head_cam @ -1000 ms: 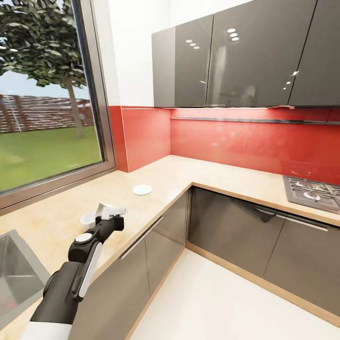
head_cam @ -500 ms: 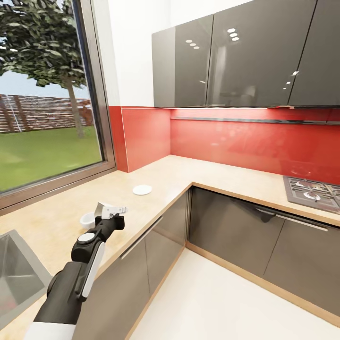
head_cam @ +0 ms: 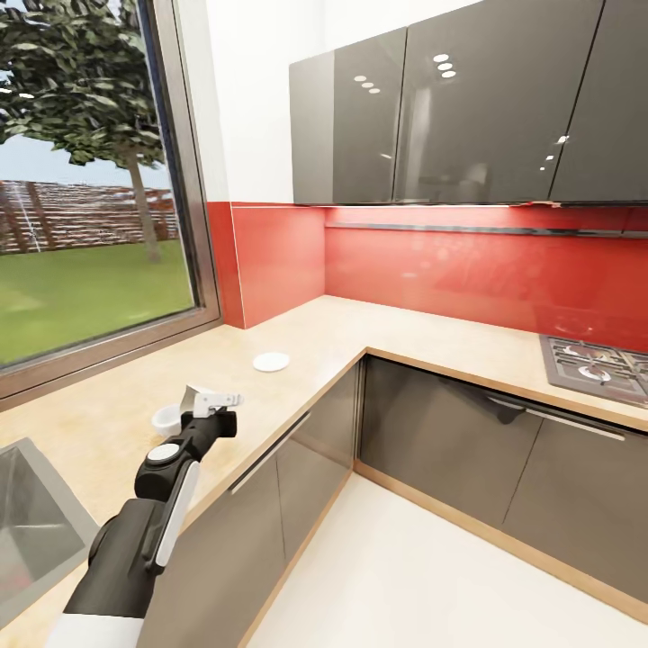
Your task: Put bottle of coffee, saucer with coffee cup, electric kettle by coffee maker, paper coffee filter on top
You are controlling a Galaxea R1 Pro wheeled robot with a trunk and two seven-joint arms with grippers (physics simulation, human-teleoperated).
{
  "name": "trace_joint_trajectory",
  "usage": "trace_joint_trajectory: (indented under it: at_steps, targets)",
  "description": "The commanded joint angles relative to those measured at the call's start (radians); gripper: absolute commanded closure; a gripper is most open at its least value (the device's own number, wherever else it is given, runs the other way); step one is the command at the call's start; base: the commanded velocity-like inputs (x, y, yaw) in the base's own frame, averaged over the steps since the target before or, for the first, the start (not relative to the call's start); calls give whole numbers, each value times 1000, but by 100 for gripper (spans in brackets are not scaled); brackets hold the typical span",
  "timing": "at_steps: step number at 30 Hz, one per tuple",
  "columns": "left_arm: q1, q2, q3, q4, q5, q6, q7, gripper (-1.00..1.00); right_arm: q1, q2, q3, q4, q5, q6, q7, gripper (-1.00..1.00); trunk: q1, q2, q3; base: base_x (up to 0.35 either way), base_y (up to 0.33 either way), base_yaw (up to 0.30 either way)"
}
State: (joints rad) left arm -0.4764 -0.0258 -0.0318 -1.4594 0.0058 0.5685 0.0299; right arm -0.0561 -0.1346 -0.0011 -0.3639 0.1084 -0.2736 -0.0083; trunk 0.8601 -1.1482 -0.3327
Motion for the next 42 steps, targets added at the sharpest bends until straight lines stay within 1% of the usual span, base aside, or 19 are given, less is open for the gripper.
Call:
trace_joint_trajectory:
  at_steps: [1,2,4,6,7,8,9,14,20,23,24,26,27,30,35,37,40,42]
  targets:
    - [-1,0,-1,-1,-3,5,-6,100,-1,0,0,0,8,-3,-1,-100,0,-1,-1,0,0,0]
    - [-1,0,-2,-1,-3,5,-39,100,-1,0,0,1,8,-3,-1,-100,0,-1,-1,0,0,0]
    - [-1,2,-2,-2,-3,5,-151,100,-1,0,0,0,8,-3,-1,-100,0,-1,-1,0,0,0]
    - [-1,3,-1,-2,-3,5,-211,100,-1,0,0,1,9,-3,-1,-100,0,-1,-1,0,0,0]
    - [-1,4,0,-2,-3,5,-263,100,-1,0,0,1,8,-3,-1,-100,0,-1,-1,0,0,0]
    - [-1,5,0,-1,-3,5,-286,100,-1,0,0,1,8,-3,-1,-100,0,-1,-1,0,0,0]
    - [-1,7,1,-1,-3,5,-338,100,-1,0,0,0,8,-3,-1,-100,0,-1,-1,0,0,0]
    - [-1,8,2,0,-3,5,-400,100,-1,0,0,0,8,-3,-1,-100,0,-1,-1,0,0,0]
    - [-1,10,4,3,-3,4,-441,100,-1,0,0,1,8,-3,-1,-100,0,-1,-1,0,0,0]
    - [-1,11,5,6,-4,3,-477,100,-1,0,0,0,8,-3,-1,-100,0,-1,-1,0,0,0]
    - [-1,11,10,8,-5,3,-494,100,-1,0,0,1,8,-3,-1,-100,0,-1,-1,0,0,0]
    - [-1,12,29,10,-6,2,-526,100,-1,0,0,1,8,-3,-1,-100,0,-1,-1,0,0,0]
    - [-1,13,46,11,-6,2,-548,100,-1,0,0,1,9,-3,-1,-100,0,-1,-1,0,0,0]
    - [-1,13,69,12,-6,2,-590,100,-1,0,0,1,8,-3,-1,-100,0,-1,-1,0,0,0]
    - [-1,13,79,13,-7,1,-636,100,-1,-1,0,1,8,-3,0,-100,0,-1,-1,0,0,0]
    - [-1,14,80,13,-7,1,-642,100,-1,-1,0,2,8,-3,1,-100,0,-1,-1,0,0,0]
    - [-1,24,81,13,-5,1,-654,100,-1,-2,0,2,8,-3,2,-100,0,-1,-1,0,0,0]
    - [-1,28,82,13,-6,1,-677,100,-1,-2,1,2,8,-3,3,-100,0,-1,-1,0,0,0]
